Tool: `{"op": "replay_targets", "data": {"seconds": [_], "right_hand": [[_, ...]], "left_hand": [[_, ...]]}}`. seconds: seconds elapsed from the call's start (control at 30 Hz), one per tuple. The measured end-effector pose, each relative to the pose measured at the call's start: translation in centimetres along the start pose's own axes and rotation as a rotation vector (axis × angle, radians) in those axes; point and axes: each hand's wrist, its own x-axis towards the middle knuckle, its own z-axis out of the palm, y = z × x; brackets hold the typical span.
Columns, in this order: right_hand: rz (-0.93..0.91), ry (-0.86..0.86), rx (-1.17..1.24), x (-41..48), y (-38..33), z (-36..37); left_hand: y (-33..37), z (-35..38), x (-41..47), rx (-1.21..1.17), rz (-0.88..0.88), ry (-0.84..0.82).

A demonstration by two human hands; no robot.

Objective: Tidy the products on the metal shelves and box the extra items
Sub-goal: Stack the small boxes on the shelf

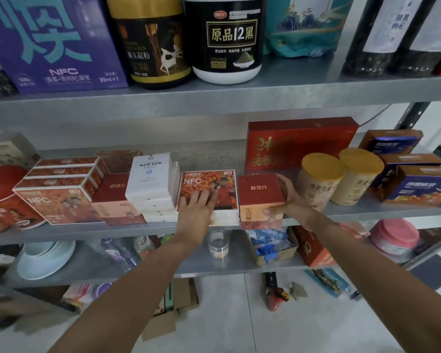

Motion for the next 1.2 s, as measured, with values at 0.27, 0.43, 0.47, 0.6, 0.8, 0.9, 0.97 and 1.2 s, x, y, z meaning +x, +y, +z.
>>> {"op": "replay_targets", "data": {"seconds": [0.27, 0.43, 0.47, 0.6, 0.8, 0.9, 0.97, 1.2], "right_hand": [[0.022, 0.203, 0.413, -4.4, -2.5, 1.1], [0.082, 0.074, 0.563, -7.0, -5.2, 1.0], [0.096, 0.065, 0.558, -7.2, -5.8, 0.9], [0.103, -0.013, 0.442, -8.5, -6.5, -0.8], [0.092, 0.108, 0.352, -9.3, -6.1, -0.5], [-0.014, 0.377, 0.253, -9.0, -6.5, 0.7], [-0.060, 0.466, 0.094, -9.1, -7.0, 1.5], [-0.019, 0.163, 0.278, -10.6, -8.0, -1.2]], "left_hand": [[1.1, -6.5, 0.8, -0.945, -0.087, -0.237], [4.9, -10.0, -0.2, -1.702, -0.153, -0.405], [5.4, -10.4, -0.2, -1.784, -0.193, -0.380], [6.2, -11.4, 0.1, -1.850, -0.322, -0.296], [7.3, -13.2, -0.3, -1.888, -0.466, -0.278], [8.3, -14.2, -0.5, -1.688, -0.432, -0.141], [8.8, -15.0, -1.0, -1.623, -0.346, -0.187], [6.8, -15.1, -0.6, -2.008, -0.667, -0.628]]}}
